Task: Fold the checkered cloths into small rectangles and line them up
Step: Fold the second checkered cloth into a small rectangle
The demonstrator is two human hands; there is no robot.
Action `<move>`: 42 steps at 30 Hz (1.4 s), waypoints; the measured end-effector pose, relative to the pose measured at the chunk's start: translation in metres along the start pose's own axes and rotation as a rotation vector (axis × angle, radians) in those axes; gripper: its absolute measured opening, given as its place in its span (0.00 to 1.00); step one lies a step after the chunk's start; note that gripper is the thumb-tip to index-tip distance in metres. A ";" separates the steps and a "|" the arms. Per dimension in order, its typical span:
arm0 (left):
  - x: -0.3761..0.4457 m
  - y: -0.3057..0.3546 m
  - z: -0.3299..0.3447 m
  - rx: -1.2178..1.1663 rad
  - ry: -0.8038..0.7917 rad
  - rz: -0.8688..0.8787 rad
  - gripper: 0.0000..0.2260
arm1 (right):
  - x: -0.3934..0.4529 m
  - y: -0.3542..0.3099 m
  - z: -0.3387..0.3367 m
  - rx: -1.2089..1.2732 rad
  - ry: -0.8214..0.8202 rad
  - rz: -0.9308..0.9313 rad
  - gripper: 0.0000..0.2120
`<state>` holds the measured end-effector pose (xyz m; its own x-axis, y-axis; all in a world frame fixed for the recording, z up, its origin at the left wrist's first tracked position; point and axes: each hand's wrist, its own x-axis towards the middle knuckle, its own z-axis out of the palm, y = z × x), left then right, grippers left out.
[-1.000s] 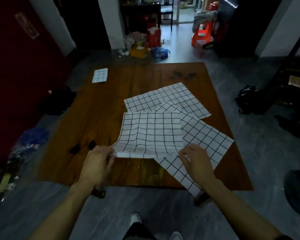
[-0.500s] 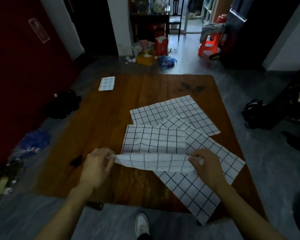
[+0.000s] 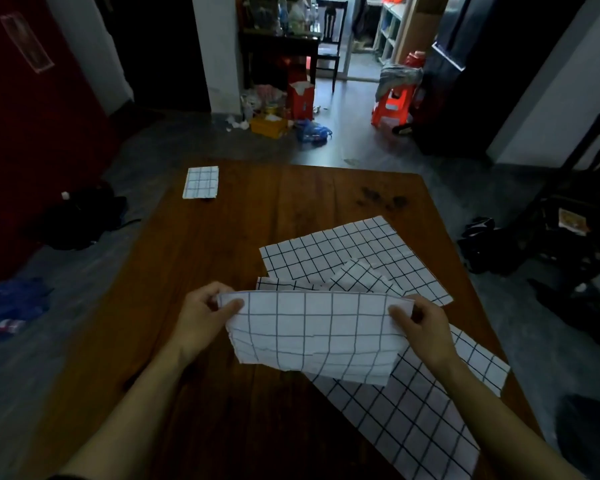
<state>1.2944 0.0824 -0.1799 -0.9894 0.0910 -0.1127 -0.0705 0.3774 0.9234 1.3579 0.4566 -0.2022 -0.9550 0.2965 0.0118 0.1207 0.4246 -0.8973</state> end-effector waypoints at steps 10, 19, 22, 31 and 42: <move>0.073 -0.011 0.037 -0.037 0.055 -0.194 0.19 | 0.032 0.041 0.019 -0.130 0.075 0.175 0.02; 0.101 -0.036 0.052 0.094 0.047 -0.291 0.24 | 0.057 0.053 0.029 -0.078 0.041 0.245 0.05; 0.093 -0.055 0.047 0.206 0.017 -0.319 0.25 | 0.049 0.068 0.033 -0.111 -0.024 0.277 0.09; 0.039 -0.109 0.047 0.314 -0.120 -0.330 0.22 | 0.004 0.107 0.039 -0.393 0.025 0.228 0.24; 0.008 -0.114 0.054 0.292 -0.170 -0.318 0.27 | -0.042 0.109 0.069 -0.660 -0.184 -0.068 0.14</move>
<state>1.3012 0.0903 -0.3057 -0.8878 0.0693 -0.4549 -0.3044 0.6528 0.6936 1.3926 0.4310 -0.3307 -0.9898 0.1251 -0.0689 0.1427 0.8865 -0.4401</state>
